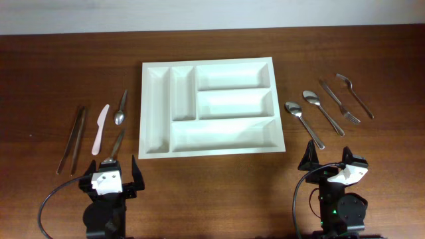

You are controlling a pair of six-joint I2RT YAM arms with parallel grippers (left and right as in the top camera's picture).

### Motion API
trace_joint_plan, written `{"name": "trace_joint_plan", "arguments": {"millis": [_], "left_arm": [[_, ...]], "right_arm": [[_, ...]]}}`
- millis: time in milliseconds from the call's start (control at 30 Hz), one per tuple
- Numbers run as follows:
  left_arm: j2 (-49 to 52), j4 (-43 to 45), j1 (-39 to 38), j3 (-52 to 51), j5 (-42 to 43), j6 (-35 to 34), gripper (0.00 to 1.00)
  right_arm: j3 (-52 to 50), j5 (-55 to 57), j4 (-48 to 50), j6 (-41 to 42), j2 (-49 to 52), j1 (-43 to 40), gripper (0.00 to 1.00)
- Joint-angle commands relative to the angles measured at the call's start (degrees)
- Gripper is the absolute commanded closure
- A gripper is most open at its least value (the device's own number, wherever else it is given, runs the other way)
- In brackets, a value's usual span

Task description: Pack container

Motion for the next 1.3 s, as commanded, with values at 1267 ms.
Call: {"name": "trace_joint_plan", "arguments": {"millis": [1267], "left_arm": [[-0.63,0.17,0.22,-0.74,0.44,1.11,0.01]], "right_arm": [[64.70,-9.35,-3.74,-7.80,53.75,-6.95,0.01]]}}
